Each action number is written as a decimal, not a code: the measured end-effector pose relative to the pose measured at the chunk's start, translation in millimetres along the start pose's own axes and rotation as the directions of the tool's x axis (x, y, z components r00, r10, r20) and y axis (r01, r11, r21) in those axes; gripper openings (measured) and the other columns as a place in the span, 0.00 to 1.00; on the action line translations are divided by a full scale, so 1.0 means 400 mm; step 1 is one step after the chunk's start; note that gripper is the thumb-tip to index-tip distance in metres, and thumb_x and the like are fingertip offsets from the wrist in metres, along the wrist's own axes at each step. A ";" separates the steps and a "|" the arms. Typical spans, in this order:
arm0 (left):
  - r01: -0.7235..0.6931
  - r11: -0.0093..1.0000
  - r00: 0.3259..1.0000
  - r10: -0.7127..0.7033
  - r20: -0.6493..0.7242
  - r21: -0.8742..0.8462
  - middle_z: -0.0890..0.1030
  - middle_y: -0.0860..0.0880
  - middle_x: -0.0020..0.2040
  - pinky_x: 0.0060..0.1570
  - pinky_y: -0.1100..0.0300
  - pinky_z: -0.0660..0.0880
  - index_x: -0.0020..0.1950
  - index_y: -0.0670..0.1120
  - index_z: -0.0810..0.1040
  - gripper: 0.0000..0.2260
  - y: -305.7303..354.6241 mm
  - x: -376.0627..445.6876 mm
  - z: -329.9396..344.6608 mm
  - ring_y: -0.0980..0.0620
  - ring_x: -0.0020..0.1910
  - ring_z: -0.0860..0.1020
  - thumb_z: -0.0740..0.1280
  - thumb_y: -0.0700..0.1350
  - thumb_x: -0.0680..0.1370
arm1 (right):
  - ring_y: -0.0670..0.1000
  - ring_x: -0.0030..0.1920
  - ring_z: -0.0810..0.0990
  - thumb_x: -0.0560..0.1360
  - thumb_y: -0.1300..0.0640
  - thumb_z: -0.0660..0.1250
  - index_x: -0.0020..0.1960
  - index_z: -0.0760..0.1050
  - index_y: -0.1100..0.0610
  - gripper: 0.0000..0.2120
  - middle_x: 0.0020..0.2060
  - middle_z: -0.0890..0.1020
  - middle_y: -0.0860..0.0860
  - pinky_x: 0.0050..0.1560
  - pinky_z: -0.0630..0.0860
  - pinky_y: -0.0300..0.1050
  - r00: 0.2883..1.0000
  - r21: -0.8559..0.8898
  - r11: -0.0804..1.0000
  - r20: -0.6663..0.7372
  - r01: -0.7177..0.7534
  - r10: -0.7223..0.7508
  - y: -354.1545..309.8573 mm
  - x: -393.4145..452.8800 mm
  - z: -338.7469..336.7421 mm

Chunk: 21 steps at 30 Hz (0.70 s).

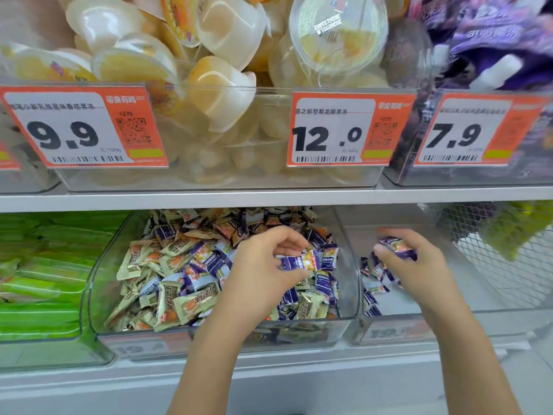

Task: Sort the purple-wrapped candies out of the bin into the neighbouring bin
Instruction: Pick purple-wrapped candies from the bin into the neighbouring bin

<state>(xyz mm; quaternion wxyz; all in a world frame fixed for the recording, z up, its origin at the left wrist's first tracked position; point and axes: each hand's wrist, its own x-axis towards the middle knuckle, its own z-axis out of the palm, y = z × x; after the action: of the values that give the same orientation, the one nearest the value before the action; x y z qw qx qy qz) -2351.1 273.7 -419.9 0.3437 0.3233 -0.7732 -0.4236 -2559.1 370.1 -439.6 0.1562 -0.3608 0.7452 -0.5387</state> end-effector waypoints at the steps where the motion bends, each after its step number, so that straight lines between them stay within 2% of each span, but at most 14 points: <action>1: 0.010 1.000 1.000 -0.010 0.007 0.001 0.80 0.63 0.43 0.43 0.72 0.74 0.43 0.55 0.79 0.15 0.001 0.003 0.005 0.65 0.44 0.78 0.77 0.37 0.66 | 0.34 0.39 0.76 0.74 0.57 0.70 0.53 0.78 0.42 0.12 0.47 0.79 0.37 0.43 0.71 0.38 0.997 -0.021 1.000 0.075 0.013 -0.012 0.002 -0.003 -0.001; 3: 0.019 1.000 1.000 -0.019 0.012 -0.009 0.81 0.60 0.44 0.42 0.72 0.74 0.43 0.54 0.79 0.14 0.004 0.006 0.017 0.65 0.43 0.78 0.78 0.38 0.66 | 0.32 0.48 0.75 0.74 0.56 0.71 0.52 0.77 0.37 0.14 0.53 0.78 0.34 0.49 0.68 0.35 0.992 -0.086 0.992 0.088 0.097 -0.089 -0.005 -0.007 -0.004; 5: 0.001 0.999 1.000 0.000 0.018 -0.043 0.81 0.58 0.45 0.40 0.73 0.74 0.44 0.52 0.80 0.13 0.008 0.008 0.031 0.64 0.44 0.79 0.77 0.37 0.66 | 0.36 0.51 0.77 0.73 0.56 0.71 0.48 0.80 0.38 0.12 0.50 0.81 0.36 0.50 0.70 0.32 0.974 -0.079 0.971 0.060 0.224 -0.220 -0.032 -0.015 0.001; 7: -0.032 0.995 0.999 0.032 0.008 -0.092 0.81 0.56 0.47 0.40 0.74 0.74 0.45 0.51 0.81 0.13 0.014 0.008 0.045 0.63 0.45 0.79 0.77 0.37 0.67 | 0.40 0.48 0.81 0.72 0.58 0.72 0.48 0.82 0.40 0.13 0.46 0.84 0.39 0.48 0.75 0.31 0.939 0.086 0.960 0.204 0.266 -0.278 -0.066 -0.029 0.026; 9: -0.065 0.990 0.998 0.063 -0.015 -0.127 0.79 0.54 0.49 0.40 0.72 0.75 0.44 0.51 0.80 0.12 0.017 0.008 0.052 0.62 0.45 0.79 0.77 0.38 0.67 | 0.46 0.46 0.83 0.71 0.61 0.72 0.51 0.82 0.43 0.15 0.46 0.84 0.43 0.46 0.79 0.37 0.887 0.177 0.956 0.364 0.233 -0.283 -0.089 -0.044 0.062; 11: -0.082 0.986 0.997 0.079 -0.024 -0.147 0.78 0.51 0.50 0.41 0.72 0.75 0.45 0.51 0.78 0.13 0.017 0.008 0.054 0.61 0.47 0.80 0.76 0.36 0.68 | 0.53 0.40 0.83 0.71 0.64 0.72 0.49 0.82 0.47 0.14 0.42 0.85 0.47 0.41 0.80 0.41 0.892 0.200 0.958 0.365 0.206 -0.268 -0.095 -0.046 0.087; 13: -0.078 0.984 0.997 0.077 -0.011 -0.162 0.77 0.50 0.53 0.44 0.71 0.75 0.48 0.52 0.75 0.17 0.013 0.007 0.048 0.62 0.51 0.79 0.74 0.33 0.68 | 0.51 0.37 0.83 0.70 0.64 0.73 0.45 0.83 0.48 0.11 0.38 0.85 0.47 0.40 0.80 0.39 0.930 0.220 0.955 0.265 0.199 -0.254 -0.094 -0.040 0.084; 15: -0.079 0.997 0.997 0.079 0.002 -0.022 0.75 0.56 0.55 0.48 0.73 0.74 0.50 0.58 0.72 0.21 -0.003 0.003 0.019 0.67 0.54 0.75 0.74 0.36 0.69 | 0.42 0.37 0.82 0.70 0.62 0.73 0.40 0.82 0.46 0.10 0.36 0.84 0.42 0.42 0.77 0.32 0.965 0.102 0.968 0.104 0.231 -0.241 -0.078 -0.031 0.057; 17: -0.100 0.961 0.995 0.100 0.013 0.257 0.75 0.61 0.51 0.49 0.75 0.72 0.49 0.62 0.71 0.21 -0.033 -0.007 -0.036 0.69 0.52 0.73 0.75 0.39 0.70 | 0.39 0.42 0.79 0.71 0.61 0.72 0.38 0.80 0.45 0.11 0.36 0.82 0.39 0.45 0.73 0.30 0.967 -0.143 0.959 -0.028 0.247 -0.253 -0.058 -0.020 0.022; 19: -0.065 0.904 0.998 0.059 0.026 0.422 0.77 0.62 0.45 0.46 0.70 0.74 0.45 0.61 0.73 0.19 -0.063 -0.019 -0.100 0.66 0.47 0.75 0.74 0.38 0.69 | 0.42 0.49 0.78 0.72 0.61 0.72 0.38 0.79 0.45 0.11 0.40 0.81 0.39 0.50 0.70 0.37 0.957 -0.311 0.911 -0.009 0.273 -0.290 -0.051 -0.023 0.012; 21: 0.013 0.885 1.000 -0.014 -0.003 0.466 0.78 0.61 0.40 0.41 0.70 0.73 0.40 0.62 0.74 0.20 -0.090 -0.032 -0.149 0.64 0.42 0.76 0.74 0.36 0.69 | 0.41 0.50 0.77 0.71 0.60 0.72 0.40 0.80 0.44 0.10 0.43 0.80 0.38 0.50 0.70 0.35 0.928 -0.279 0.887 0.050 0.368 -0.369 -0.068 -0.031 0.036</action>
<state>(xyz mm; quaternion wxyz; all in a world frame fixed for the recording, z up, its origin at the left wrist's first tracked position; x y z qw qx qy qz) -2288.5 242.7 -430.6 0.2529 0.4016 -0.8501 -0.2282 -2531.5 364.9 -422.0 -0.0038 -0.5130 0.7327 -0.4472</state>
